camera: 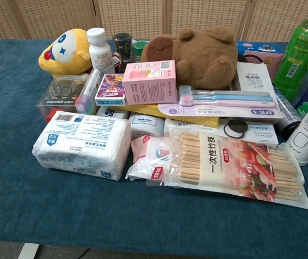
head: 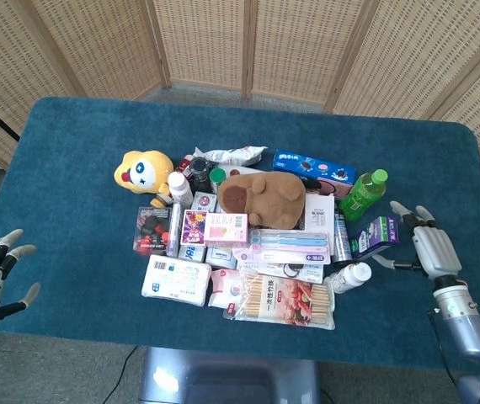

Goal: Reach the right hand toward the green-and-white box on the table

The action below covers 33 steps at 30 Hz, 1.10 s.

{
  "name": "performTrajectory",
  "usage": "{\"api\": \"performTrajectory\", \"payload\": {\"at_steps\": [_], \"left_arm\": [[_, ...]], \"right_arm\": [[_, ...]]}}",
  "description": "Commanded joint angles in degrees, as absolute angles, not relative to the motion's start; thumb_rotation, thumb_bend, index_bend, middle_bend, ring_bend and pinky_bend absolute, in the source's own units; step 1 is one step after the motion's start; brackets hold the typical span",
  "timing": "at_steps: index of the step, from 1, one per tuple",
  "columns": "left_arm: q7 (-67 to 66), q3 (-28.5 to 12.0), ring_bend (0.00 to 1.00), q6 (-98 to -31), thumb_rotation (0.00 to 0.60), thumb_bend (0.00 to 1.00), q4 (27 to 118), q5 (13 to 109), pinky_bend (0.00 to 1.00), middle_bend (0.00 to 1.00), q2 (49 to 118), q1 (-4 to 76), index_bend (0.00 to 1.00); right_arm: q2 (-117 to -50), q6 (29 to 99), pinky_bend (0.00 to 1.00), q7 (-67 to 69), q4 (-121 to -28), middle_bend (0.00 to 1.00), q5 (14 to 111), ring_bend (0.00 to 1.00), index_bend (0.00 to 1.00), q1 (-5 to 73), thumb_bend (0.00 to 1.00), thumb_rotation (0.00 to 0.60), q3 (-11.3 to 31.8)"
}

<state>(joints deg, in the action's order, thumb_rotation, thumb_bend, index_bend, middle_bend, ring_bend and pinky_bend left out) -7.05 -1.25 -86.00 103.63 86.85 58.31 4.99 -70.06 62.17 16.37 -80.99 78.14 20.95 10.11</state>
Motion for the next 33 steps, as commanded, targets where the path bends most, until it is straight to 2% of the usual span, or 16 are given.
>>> {"api": "performTrajectory", "payload": {"at_steps": [1,3,4,5,7,9,11,15,18,25,33], "left_arm": [[-6.75,-1.24,0.19,-86.31,0.517,0.36,103.44,86.66,0.00,0.13,58.16,4.69,0.26],[-6.47,-1.22,0.19,-86.54,0.516,0.36,103.24,86.51,0.00,0.13,58.05,4.42,0.26],[-6.34,-1.21,0.19,-86.66,0.517,0.37,103.10,86.43,0.00,0.13,58.05,4.30,0.26],[-6.14,-1.21,0.19,-86.83,0.517,0.37,102.90,86.29,0.00,0.13,58.08,4.11,0.26],[-5.82,-1.18,0.19,-86.99,0.517,0.36,102.60,85.99,0.00,0.13,58.20,3.83,0.26],[-5.43,-1.10,0.19,-87.08,0.518,0.37,102.18,85.58,0.00,0.13,58.32,3.49,0.26],[-5.09,-1.12,0.19,-87.10,0.518,0.36,101.77,84.94,0.00,0.13,58.37,3.19,0.26],[-4.60,-1.41,0.19,-87.19,0.519,0.36,101.16,83.99,0.00,0.13,58.65,2.86,0.26],[-4.86,-1.44,0.19,-86.67,0.519,0.37,100.95,83.93,0.00,0.13,58.84,3.06,0.25],[-6.00,-1.83,0.19,-85.61,0.519,0.36,101.52,84.25,0.00,0.13,59.12,3.98,0.26],[-6.43,-1.83,0.19,-85.20,0.518,0.36,101.92,84.69,0.00,0.13,59.37,4.31,0.26]], "right_arm": [[-70.55,61.43,0.00,16.92,-80.78,0.17,77.98,0.24,0.01,21.60,0.06,0.387,10.18],[-70.84,60.70,0.00,17.97,-80.87,0.19,77.76,0.26,0.03,22.20,0.06,0.414,10.39],[-71.13,60.79,0.01,18.46,-80.75,0.24,77.77,0.31,0.07,22.41,0.06,0.448,10.58],[-71.64,61.12,0.07,19.21,-80.48,0.35,77.74,0.42,0.15,22.61,0.06,0.504,10.92],[-72.33,61.43,0.24,20.87,-80.22,0.58,77.43,0.64,0.34,22.83,0.05,0.573,11.47],[-73.39,62.35,0.43,23.31,-79.79,0.83,76.68,0.90,0.53,22.75,0.04,0.597,12.38],[-73.66,61.78,0.52,26.12,-79.53,0.95,75.65,1.00,0.63,22.72,0.04,0.600,12.84],[-74.33,61.62,0.62,27.19,-77.51,1.00,74.90,1.00,0.75,22.66,0.04,0.600,12.89],[-74.92,62.52,0.66,28.91,-76.78,1.00,74.42,1.00,0.78,22.17,0.04,0.600,13.25],[-73.17,65.10,0.67,30.58,-77.70,1.00,74.40,1.00,0.78,21.18,0.04,0.600,14.44],[-67.37,68.35,0.67,31.76,-85.20,1.00,73.57,1.00,0.78,19.99,0.04,0.600,17.58]]}}
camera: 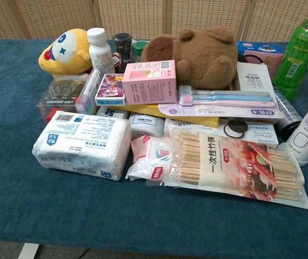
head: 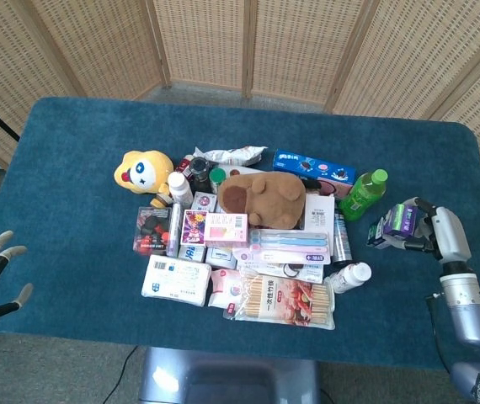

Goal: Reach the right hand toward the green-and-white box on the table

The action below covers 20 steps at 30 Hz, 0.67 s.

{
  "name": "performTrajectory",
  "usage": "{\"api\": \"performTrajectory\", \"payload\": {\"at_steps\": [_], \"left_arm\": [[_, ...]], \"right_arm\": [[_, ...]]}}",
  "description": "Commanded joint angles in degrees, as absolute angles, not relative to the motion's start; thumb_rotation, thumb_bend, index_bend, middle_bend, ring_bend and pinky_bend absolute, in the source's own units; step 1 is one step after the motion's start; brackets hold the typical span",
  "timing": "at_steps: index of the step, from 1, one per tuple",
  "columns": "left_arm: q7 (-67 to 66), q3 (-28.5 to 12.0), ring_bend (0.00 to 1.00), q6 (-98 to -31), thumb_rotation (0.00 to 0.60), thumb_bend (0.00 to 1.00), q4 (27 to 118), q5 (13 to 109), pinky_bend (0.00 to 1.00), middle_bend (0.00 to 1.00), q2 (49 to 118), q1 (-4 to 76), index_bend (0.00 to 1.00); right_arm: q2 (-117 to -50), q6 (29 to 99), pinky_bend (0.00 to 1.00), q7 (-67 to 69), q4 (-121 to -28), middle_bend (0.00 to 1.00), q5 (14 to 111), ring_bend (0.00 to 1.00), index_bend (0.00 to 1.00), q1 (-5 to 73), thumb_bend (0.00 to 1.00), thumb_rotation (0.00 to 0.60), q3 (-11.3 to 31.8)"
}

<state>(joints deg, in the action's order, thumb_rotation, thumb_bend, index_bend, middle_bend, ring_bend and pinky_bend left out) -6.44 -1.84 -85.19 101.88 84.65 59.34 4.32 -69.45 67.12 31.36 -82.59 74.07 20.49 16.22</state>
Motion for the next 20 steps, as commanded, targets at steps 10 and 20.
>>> {"api": "performTrajectory", "payload": {"at_steps": [10,20], "left_arm": [[-6.44,-1.59,0.19,-86.41,0.516,0.37,102.29,85.72,0.00,0.13,59.24,3.71,0.26],[-6.32,-1.64,0.19,-86.22,0.518,0.36,102.28,85.91,0.00,0.13,59.16,3.81,0.26]], "right_arm": [[-61.41,70.40,0.67,30.18,-93.27,1.00,73.23,1.00,0.78,19.60,0.04,0.600,20.17],[-58.78,70.98,0.66,27.08,-96.95,1.00,72.87,1.00,0.78,19.59,0.04,0.600,20.38]]}}
